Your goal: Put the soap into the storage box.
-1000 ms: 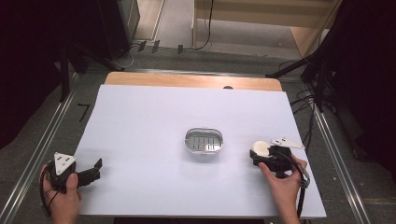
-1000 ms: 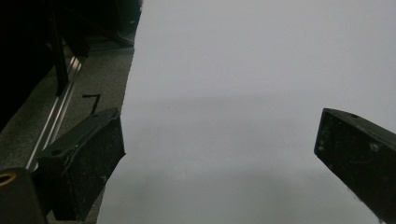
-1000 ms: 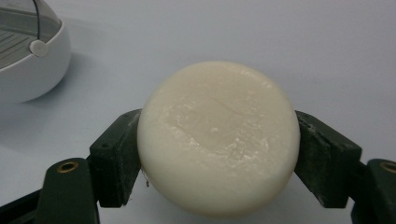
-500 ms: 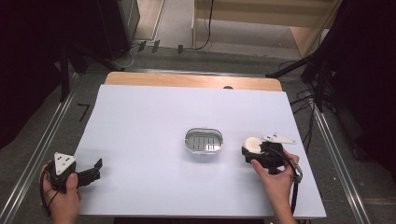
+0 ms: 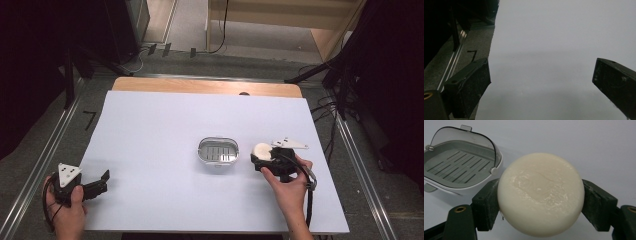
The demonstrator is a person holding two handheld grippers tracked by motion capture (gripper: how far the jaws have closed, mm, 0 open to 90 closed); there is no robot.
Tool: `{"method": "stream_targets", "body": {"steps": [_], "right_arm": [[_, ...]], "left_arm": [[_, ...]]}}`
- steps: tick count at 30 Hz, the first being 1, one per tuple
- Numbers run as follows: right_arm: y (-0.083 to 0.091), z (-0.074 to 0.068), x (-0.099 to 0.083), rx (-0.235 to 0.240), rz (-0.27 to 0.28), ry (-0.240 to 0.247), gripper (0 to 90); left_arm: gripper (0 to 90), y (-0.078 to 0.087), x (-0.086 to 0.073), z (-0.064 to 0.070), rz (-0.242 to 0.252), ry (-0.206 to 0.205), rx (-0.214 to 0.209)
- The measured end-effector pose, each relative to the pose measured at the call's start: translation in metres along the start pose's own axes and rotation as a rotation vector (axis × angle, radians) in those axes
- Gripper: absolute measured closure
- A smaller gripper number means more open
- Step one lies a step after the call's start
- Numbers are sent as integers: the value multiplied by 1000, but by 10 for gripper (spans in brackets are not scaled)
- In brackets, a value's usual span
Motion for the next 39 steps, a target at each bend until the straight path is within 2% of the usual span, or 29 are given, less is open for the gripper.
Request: {"method": "stream_targets", "body": {"steps": [23,39], "right_arm": [[-9,-29,14,46,3,23,243],[-15,-48,18,70,-5,44,243]], "left_arm": [[21,0,0,0,-3,-4,0],[21,-1,0,0,-2,-2,-2]]}}
Point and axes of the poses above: each handheld gripper's, and its own axes: y roughly backward along the jaws, x roughly out of its top, z roughly to its right, the point moved 6 cm from there along -y, roughly forward along the jaws, and after that the axes turned 10 degrees about -y, right-handed, at the moved point
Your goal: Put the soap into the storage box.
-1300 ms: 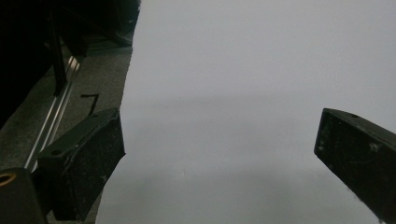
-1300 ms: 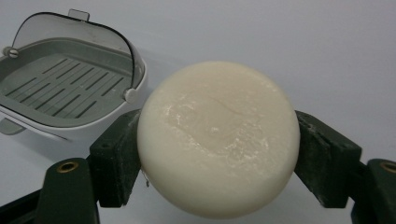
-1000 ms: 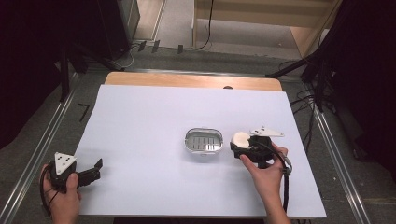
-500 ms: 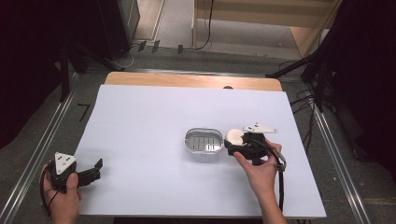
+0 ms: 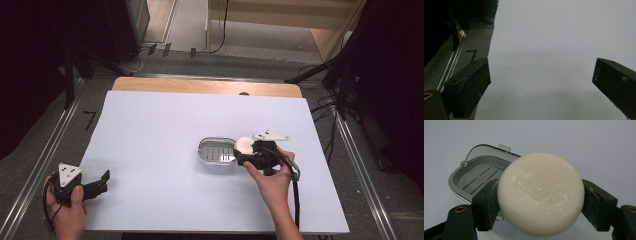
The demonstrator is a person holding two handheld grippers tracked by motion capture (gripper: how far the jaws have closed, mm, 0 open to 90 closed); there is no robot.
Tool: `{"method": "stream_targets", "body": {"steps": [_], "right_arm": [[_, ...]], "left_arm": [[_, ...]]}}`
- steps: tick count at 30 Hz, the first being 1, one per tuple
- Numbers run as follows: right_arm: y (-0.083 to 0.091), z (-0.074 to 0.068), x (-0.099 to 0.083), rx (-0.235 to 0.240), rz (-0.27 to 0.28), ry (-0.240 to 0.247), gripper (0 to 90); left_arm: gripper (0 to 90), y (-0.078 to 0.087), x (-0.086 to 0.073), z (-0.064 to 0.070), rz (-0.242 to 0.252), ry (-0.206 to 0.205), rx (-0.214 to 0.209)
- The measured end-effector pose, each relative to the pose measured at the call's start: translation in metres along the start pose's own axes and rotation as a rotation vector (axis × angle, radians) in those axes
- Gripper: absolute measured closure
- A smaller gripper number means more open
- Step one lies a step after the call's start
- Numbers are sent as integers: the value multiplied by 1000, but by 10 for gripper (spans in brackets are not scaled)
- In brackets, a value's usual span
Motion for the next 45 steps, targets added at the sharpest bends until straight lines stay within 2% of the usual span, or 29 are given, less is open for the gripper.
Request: {"method": "stream_targets", "body": {"steps": [31,45], "right_arm": [[-24,-40,2,58,-32,35,243],[-40,-48,-2,61,-61,30,243]], "left_arm": [[21,-1,0,0,-11,-5,-2],[21,-1,0,0,-12,-4,-4]]}}
Point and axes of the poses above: each handheld gripper's, and its own axes: y roughly backward along the jaws, x roughly out of its top, z roughly to its right, the point moved 6 cm from there along -y, roughly forward along the jaws, and after that the axes turned 10 degrees about -y, right-handed, at the moved point
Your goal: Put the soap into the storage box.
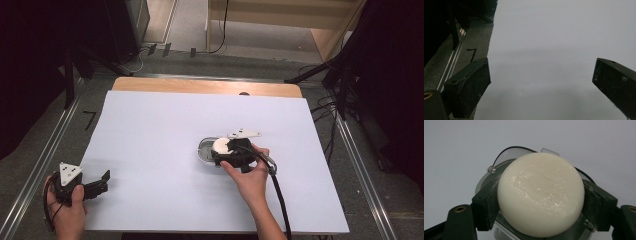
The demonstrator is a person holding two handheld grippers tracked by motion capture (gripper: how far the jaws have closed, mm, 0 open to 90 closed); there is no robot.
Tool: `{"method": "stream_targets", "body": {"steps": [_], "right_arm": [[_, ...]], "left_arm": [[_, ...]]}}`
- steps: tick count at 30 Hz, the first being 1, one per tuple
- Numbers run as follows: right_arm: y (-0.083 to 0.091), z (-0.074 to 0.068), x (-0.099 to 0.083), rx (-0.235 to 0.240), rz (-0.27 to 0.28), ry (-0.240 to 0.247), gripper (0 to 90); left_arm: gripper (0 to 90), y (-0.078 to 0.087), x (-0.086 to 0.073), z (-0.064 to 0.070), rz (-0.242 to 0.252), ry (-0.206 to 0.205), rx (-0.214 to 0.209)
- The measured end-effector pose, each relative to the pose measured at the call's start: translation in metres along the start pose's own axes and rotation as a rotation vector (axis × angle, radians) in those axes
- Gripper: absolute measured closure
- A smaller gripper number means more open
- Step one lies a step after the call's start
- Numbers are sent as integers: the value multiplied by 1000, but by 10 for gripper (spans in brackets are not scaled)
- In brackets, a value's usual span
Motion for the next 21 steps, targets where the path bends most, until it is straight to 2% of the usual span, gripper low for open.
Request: {"method": "stream_targets", "body": {"steps": [8,21], "right_arm": [[-7,3,-3,-21,-31,-19,242],[-12,1,-6,-10,-48,-35,239]], "left_arm": [[21,0,0,0,0,0,0],[22,0,0,0,-1,2,-2]]}}
Point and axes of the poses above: each handheld gripper's, and its own axes: y roughly backward along the jaws, x roughly out of its top, z roughly to its right, the point moved 6 cm from there along -y, roughly forward along the jaws, and after that the axes turned 10 degrees about -y, right-handed, at the moved point
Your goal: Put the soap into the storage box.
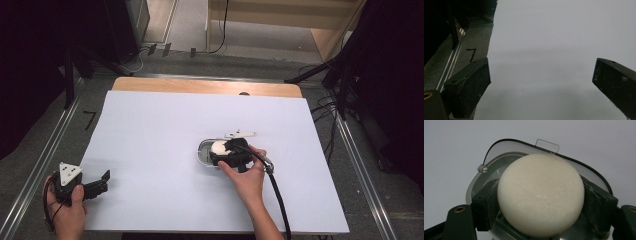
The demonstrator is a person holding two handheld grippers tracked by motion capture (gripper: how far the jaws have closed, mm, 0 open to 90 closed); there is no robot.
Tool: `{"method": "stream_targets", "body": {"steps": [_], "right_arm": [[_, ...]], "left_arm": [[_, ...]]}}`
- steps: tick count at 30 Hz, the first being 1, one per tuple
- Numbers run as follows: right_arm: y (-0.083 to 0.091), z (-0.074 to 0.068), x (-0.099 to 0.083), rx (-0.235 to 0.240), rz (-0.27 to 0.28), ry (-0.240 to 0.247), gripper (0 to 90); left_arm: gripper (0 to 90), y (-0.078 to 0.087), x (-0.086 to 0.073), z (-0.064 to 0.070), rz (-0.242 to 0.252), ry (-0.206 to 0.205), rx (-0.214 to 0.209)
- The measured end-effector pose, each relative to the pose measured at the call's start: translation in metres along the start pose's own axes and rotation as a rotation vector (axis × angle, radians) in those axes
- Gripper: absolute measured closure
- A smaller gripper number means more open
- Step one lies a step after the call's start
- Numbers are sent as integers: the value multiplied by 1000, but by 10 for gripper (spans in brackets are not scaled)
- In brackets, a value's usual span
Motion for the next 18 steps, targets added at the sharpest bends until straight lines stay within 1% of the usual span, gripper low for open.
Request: {"method": "stream_targets", "body": {"steps": [3,6,9,11,12,18], "right_arm": [[0,0,0,-2,5,7,237],[2,-1,1,7,14,3,204],[5,1,3,5,20,9,195],[8,3,4,1,28,2,195],[10,3,4,6,31,-7,194],[18,7,7,11,58,-18,197]], "left_arm": [[21,0,0,0,0,1,0],[21,0,0,0,1,1,1],[21,0,0,0,1,1,1],[21,0,0,0,1,0,1],[22,0,0,0,0,-1,1],[22,0,0,0,-2,-4,3]]}}
Point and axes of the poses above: each handheld gripper's, and its own axes: y roughly backward along the jaws, x roughly out of its top, z roughly to its right, the point moved 6 cm from there along -y, roughly forward along the jaws, and after that the axes turned 10 degrees about -y, right-handed, at the moved point
